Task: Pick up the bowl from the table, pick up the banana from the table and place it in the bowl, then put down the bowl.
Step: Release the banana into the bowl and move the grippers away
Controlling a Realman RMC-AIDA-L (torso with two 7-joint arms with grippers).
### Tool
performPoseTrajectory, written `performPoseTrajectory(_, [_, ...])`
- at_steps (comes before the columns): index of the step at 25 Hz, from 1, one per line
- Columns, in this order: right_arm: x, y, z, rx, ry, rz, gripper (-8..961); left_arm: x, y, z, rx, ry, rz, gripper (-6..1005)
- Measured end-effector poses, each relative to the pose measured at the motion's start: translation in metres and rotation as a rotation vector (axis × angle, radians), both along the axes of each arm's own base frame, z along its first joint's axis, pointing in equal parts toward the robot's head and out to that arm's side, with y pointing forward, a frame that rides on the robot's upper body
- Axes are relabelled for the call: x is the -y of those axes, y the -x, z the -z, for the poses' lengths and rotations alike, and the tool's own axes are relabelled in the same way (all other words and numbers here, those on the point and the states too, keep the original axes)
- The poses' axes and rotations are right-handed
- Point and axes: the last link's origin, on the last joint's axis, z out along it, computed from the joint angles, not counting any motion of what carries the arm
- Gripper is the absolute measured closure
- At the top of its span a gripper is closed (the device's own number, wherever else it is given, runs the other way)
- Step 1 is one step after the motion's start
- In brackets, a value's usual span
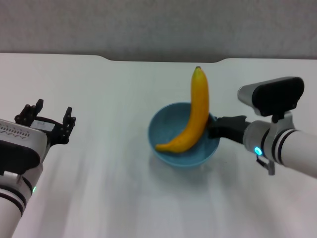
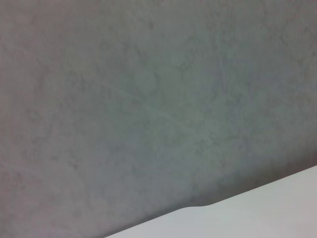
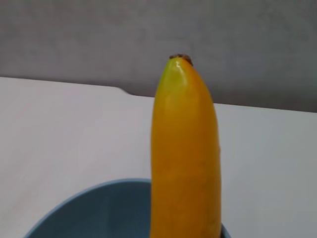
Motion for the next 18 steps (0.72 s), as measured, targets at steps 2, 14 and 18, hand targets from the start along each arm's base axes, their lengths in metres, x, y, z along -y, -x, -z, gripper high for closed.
performPoseTrajectory(2, [0.009,0.007,0.006,-0.018,0.019,-0.022,889,0.000,0.000,0.001,0.006,0.001,0.000,354])
performPoseTrajectory(14, [0.039,0.008,0.015,-0.059,0.081,-0.028,888,0.001,0.005,0.001,0.040,-0.003,-0.022,353])
performPoseTrajectory(18, [0.043,0.000,0.015,-0.062,0.079,-0.003,887,0.002,0.009,0.001,0.041,-0.010,-0.033,352])
